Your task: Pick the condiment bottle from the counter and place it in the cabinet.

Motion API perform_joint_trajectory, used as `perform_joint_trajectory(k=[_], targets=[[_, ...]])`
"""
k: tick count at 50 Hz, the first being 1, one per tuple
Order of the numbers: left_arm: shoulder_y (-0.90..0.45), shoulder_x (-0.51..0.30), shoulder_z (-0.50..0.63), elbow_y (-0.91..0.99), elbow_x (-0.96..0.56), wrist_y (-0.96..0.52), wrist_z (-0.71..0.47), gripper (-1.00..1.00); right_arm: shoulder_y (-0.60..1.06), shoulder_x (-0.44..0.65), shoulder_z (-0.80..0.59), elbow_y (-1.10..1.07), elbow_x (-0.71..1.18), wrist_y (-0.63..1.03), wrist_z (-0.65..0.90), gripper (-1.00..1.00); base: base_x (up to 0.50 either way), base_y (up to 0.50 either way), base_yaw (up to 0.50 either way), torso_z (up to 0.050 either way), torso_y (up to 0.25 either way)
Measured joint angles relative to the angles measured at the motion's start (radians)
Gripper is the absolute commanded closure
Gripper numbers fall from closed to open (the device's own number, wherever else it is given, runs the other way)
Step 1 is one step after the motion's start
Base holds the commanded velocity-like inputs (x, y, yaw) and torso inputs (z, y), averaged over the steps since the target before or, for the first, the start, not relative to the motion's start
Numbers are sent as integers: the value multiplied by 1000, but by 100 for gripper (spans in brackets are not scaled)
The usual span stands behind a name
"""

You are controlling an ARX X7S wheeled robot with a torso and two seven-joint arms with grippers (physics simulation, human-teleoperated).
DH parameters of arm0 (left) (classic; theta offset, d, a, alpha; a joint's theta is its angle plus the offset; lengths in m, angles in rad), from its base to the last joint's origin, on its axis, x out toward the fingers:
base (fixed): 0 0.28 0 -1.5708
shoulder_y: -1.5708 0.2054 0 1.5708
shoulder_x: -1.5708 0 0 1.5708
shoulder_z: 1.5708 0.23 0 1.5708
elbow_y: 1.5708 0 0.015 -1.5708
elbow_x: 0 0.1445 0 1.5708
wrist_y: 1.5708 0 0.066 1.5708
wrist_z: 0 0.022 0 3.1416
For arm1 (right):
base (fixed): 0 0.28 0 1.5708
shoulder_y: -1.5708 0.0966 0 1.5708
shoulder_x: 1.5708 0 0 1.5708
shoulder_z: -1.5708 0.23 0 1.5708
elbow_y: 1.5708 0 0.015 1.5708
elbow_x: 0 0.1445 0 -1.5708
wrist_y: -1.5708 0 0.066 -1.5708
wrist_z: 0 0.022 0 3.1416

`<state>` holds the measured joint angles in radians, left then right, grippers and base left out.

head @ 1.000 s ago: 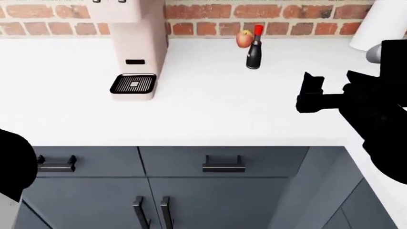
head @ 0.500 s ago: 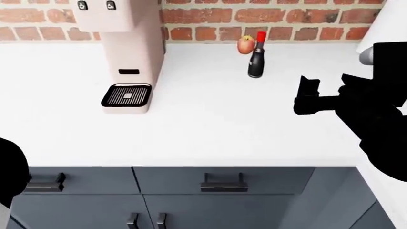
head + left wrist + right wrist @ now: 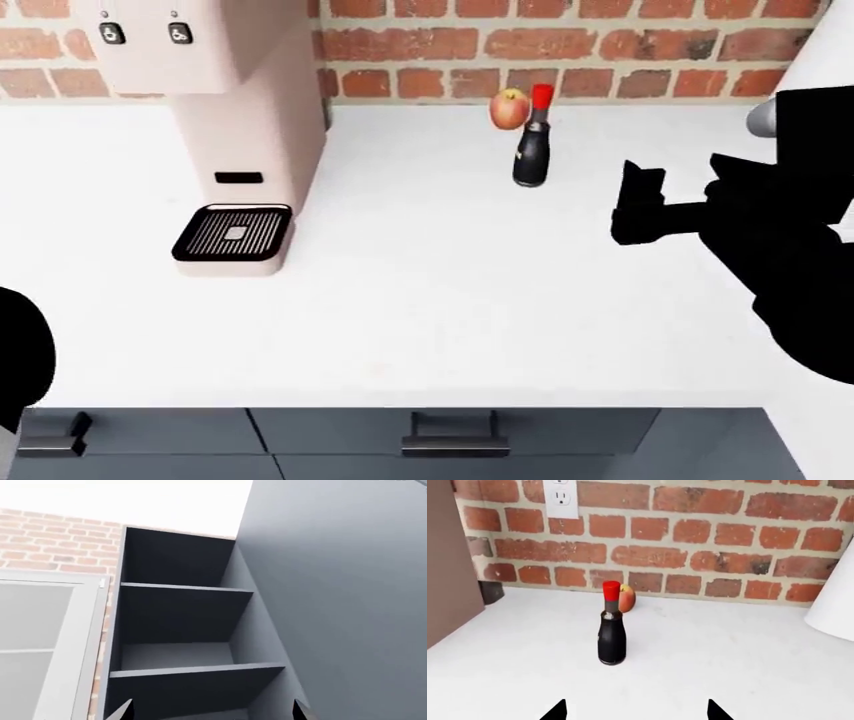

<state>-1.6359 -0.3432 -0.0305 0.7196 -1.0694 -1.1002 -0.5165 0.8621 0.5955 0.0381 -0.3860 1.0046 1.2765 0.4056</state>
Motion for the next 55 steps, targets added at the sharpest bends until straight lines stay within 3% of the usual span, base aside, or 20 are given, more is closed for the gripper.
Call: perform_joint_trajectory(k=[55], targets=[[-16, -26, 17, -1, -50, 11, -28, -100, -15, 14, 3, -24, 56, 7, 40, -100, 252, 0, 0, 15, 15]])
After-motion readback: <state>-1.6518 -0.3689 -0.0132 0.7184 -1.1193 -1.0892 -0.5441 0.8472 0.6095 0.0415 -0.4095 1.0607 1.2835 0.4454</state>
